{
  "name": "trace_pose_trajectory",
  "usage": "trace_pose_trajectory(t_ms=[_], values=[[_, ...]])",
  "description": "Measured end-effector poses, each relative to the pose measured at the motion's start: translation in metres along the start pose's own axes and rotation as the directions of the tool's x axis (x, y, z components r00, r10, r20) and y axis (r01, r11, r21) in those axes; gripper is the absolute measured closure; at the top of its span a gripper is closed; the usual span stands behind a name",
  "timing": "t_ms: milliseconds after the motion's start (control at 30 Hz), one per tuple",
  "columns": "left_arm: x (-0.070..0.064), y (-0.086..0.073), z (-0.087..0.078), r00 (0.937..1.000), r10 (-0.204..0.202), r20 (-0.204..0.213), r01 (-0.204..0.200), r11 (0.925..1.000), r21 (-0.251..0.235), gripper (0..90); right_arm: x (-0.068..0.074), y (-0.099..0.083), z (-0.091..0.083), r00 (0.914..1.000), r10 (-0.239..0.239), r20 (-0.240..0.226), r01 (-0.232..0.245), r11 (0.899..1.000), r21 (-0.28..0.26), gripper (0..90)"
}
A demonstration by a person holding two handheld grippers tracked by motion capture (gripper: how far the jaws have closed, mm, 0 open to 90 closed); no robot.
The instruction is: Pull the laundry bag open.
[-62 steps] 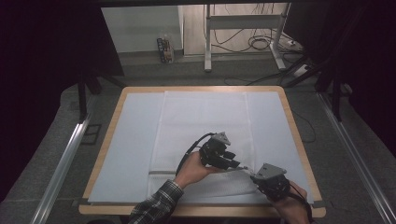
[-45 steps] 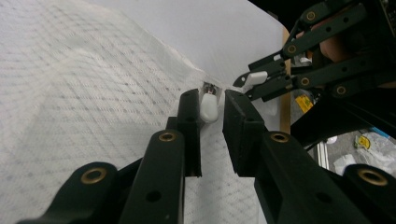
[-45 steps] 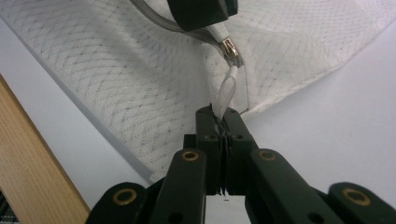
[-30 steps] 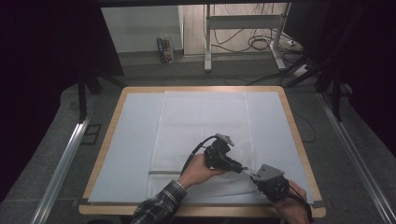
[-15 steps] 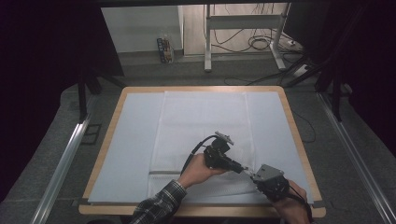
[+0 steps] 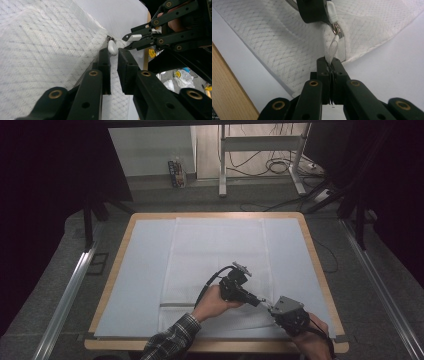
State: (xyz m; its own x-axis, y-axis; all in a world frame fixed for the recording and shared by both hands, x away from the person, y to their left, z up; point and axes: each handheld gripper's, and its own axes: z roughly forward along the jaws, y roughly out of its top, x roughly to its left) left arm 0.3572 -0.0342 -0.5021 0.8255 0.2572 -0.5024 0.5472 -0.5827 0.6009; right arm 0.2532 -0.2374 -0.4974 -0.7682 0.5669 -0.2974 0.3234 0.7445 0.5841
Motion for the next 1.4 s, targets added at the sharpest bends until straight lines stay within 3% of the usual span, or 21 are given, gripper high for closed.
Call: trace_pose_trajectory(t_ms=[433,767,1033,1067,1133,1233,1400], values=[[0.001,0.007,0.002,0.9993,-0.038,0.006,0.038,0.9992,-0.015,79.2,0.001,0.0,0.001,1.0,-0.007,-0.001,0.007,1.0,0.011,86.5],[0.004,0.005,0.003,0.9972,-0.073,0.015,0.073,0.997,-0.024,83.6,0.001,0.0,0.0,1.0,-0.002,0.0,0.002,1.0,0.009,86.5],[0.006,0.001,0.002,0.9979,-0.057,0.032,0.058,0.9974,-0.043,86.0,-0.003,-0.001,0.0,0.9992,0.028,-0.028,-0.028,1.0,0.003,84.6],[0.006,0.0,0.0,0.9989,-0.04,0.023,0.04,0.9986,-0.033,86.4,-0.007,-0.003,-0.001,0.998,0.053,-0.035,-0.053,0.998,-0.014,76.5],[0.005,-0.001,-0.001,0.9995,-0.025,0.02,0.026,0.9988,-0.041,86.6,-0.008,-0.003,-0.002,0.9976,0.059,-0.037,-0.06,0.998,-0.02,72.8],[0.003,-0.002,-0.005,0.9999,0.005,0.015,-0.004,0.9982,-0.061,86.7,-0.017,-0.003,-0.005,0.9918,0.121,-0.042,-0.123,0.991,-0.061,52.3],[0.002,-0.004,-0.009,0.9991,0.034,0.026,-0.033,0.9971,-0.068,86.7,-0.025,0.0,0.002,0.9866,0.141,-0.083,-0.146,0.988,-0.06,34.3]])
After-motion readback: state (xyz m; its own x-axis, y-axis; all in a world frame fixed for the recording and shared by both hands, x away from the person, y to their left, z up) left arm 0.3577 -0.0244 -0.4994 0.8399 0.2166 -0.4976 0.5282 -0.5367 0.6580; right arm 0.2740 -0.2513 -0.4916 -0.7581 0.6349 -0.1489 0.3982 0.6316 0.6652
